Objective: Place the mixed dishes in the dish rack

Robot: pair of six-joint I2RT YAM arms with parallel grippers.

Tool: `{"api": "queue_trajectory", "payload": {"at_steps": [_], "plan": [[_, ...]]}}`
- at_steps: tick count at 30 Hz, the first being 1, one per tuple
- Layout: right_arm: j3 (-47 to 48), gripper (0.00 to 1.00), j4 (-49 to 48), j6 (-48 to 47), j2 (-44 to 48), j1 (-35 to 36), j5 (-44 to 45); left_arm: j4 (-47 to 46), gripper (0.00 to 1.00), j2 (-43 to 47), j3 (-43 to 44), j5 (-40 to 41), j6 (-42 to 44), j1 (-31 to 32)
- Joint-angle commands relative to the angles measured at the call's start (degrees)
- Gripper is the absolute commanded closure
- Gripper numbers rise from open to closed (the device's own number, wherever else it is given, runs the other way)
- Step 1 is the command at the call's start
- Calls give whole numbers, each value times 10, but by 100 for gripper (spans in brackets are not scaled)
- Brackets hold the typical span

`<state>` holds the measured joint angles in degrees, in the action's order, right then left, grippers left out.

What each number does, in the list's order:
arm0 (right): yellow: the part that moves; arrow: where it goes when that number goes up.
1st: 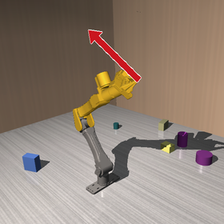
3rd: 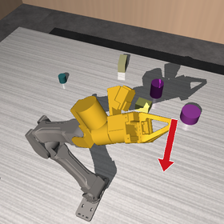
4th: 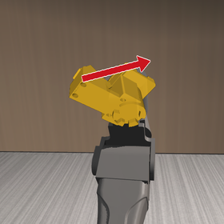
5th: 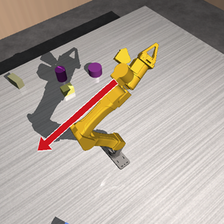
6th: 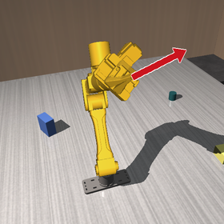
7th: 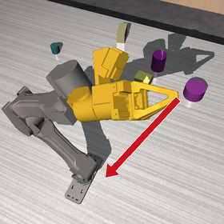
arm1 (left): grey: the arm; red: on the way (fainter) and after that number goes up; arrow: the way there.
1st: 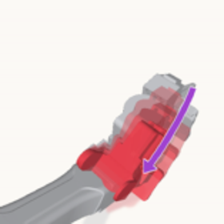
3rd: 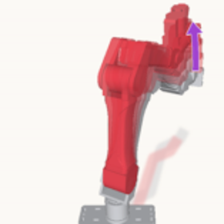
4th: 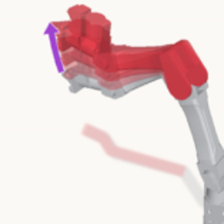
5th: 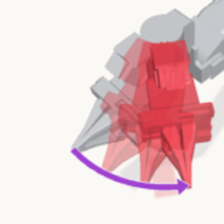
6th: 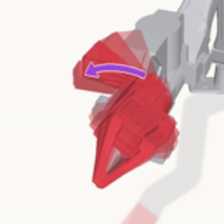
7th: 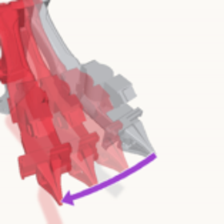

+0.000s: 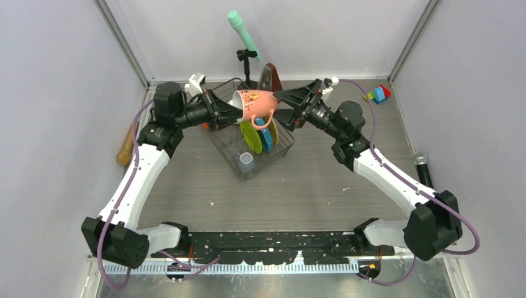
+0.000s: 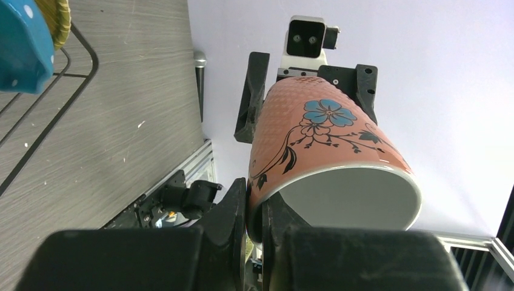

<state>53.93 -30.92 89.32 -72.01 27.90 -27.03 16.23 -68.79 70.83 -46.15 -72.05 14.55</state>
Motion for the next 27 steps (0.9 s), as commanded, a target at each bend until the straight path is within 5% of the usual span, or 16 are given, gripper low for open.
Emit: {"api": "queue_trajectory", "payload": {"at_steps": [1, 9, 16, 21, 25, 27], "plan": [[34, 0, -53, 20, -12, 17, -23, -68, 100, 0, 40, -44, -12, 15], [27, 1, -118, 53, -31, 37, -30, -69, 100, -12, 41, -51, -11, 34], [14, 36, -83, 29, -1, 38, -21, -69, 100, -13, 43, -53, -10, 36], [12, 74, -48, 2, 15, 37, -8, -47, 99, -8, 40, -29, 6, 35], [22, 97, 2, -35, 30, 37, 9, 17, 71, 2, 54, 14, 61, 34], [25, 99, 24, -50, 36, 36, 24, 57, 63, 6, 62, 36, 89, 30]]}}
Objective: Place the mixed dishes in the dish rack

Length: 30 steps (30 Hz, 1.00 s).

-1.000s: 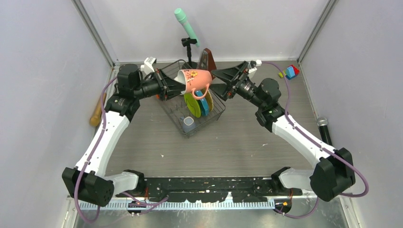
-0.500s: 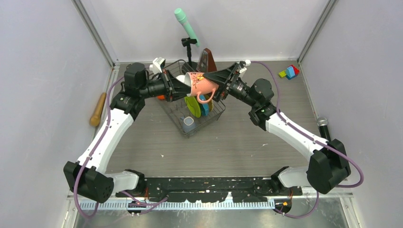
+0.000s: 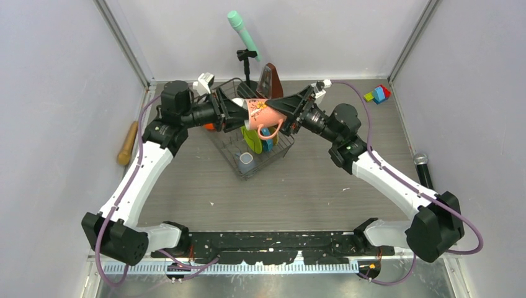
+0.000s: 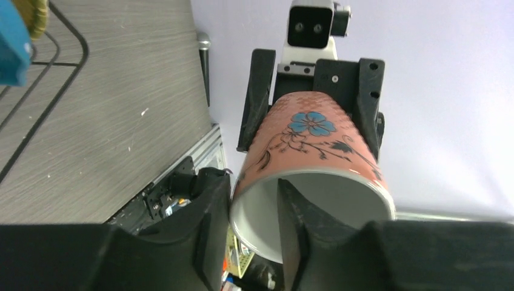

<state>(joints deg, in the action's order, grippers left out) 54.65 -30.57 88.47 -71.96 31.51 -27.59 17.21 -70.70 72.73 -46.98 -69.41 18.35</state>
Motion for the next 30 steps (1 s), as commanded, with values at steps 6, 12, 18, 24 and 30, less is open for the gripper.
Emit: {"api": "queue_trajectory", "payload": {"at_steps": [6, 12, 18, 24, 30], "plan": [[38, 100, 81, -96, 41, -2, 66, 153, 53, 45, 54, 108, 125, -33], [136, 100, 279, -314, 22, 37, 159, 295, 50, 76, 72, 248, 223, -63], [229, 100, 358, -476, -61, 83, 188, 420, 41, 68, 79, 401, 282, -78], [351, 100, 414, -585, -178, 122, 207, 455, 20, 70, 58, 465, 313, -112], [469, 100, 458, -684, -297, 146, 231, 446, 9, 115, 19, 554, 351, -119]]}}
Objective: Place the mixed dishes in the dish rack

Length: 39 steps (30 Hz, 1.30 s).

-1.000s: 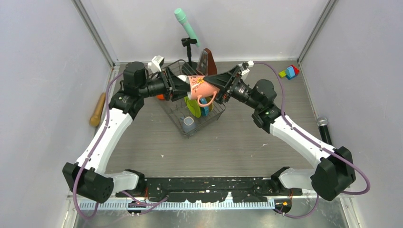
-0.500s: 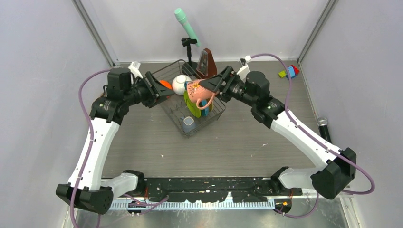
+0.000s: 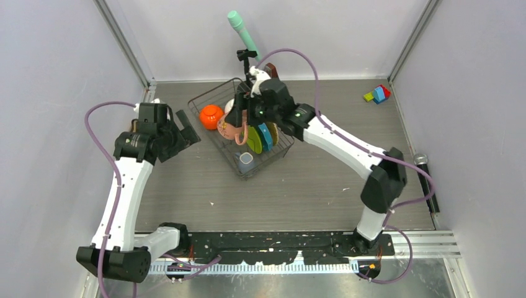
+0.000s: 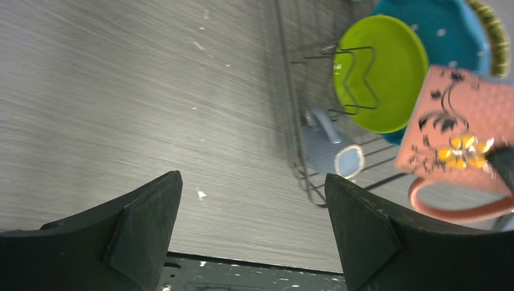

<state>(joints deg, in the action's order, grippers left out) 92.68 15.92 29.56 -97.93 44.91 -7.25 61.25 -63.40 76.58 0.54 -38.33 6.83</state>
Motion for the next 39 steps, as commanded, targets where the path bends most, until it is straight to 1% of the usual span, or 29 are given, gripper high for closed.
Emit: {"api": "queue_trajectory", "payload": {"at_steps": [1, 3, 4, 10, 15, 21, 25, 32, 36, 39], "plan": [[110, 100, -5, -112, -48, 14, 27, 2, 6, 52, -26, 87, 45, -4], [144, 100, 8, -138, -82, 17, 23, -3, 1, 69, -41, 102, 52, -4], [166, 100, 12, -146, -104, 20, 22, -6, 1, 76, -46, 107, 57, -4], [260, 100, 47, -217, -189, 27, 10, -31, 0, 122, -71, 117, 85, -4], [307, 100, 58, -257, -232, 29, 14, -44, 0, 142, -84, 126, 92, -4], [366, 100, 87, -305, -281, 35, 35, -60, 0, 150, -103, 103, 79, -3], [387, 100, 98, -351, -308, 40, 41, -76, 0, 156, -116, 95, 73, -3], [387, 100, 94, -427, -336, 42, 44, -100, 0, 172, -123, 97, 83, -4], [382, 100, 88, -442, -349, 43, 42, -114, 0, 178, -135, 91, 83, -4], [360, 100, 55, -447, -351, 44, 49, -121, 0, 176, -144, 78, 78, -4]]}}
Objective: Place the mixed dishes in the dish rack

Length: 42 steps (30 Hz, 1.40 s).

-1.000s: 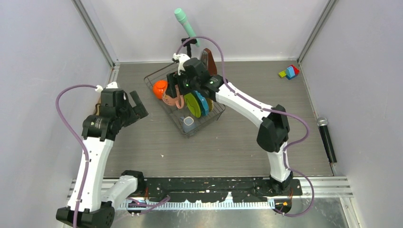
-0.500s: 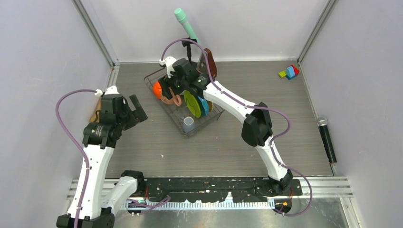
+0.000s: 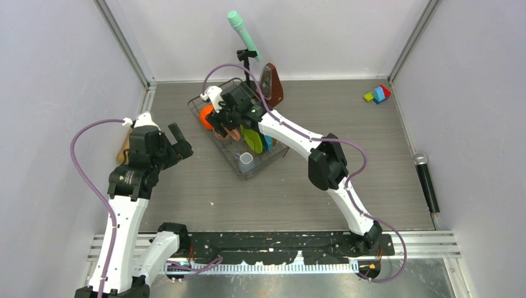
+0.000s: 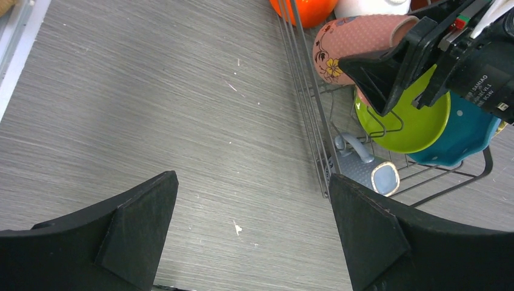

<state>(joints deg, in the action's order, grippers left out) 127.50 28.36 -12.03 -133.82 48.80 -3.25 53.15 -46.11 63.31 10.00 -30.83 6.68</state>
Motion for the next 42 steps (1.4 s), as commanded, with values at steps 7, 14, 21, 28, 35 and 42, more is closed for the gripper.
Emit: {"api": "queue_trajectory", "payload": {"at_steps": [7, 14, 21, 28, 35, 42], "plan": [[7, 100, -79, -42, -13, 7, 7, -42, 0, 1, -17, -16, 8, -1], [6, 100, -76, -42, -36, 9, 17, -42, 0, -1, -21, -24, 6, -1], [19, 58, -66, -34, -38, 10, 31, -38, 0, -4, -23, -9, -2, -2], [33, 30, -60, -17, -12, 10, 48, -35, 0, -9, -20, -9, -7, -2], [40, 5, -61, 1, 23, 10, 43, -39, 0, -8, -26, -6, -5, -3], [54, 0, -44, 15, 43, 10, 41, -32, 0, -7, -22, 8, -6, -2]]}}
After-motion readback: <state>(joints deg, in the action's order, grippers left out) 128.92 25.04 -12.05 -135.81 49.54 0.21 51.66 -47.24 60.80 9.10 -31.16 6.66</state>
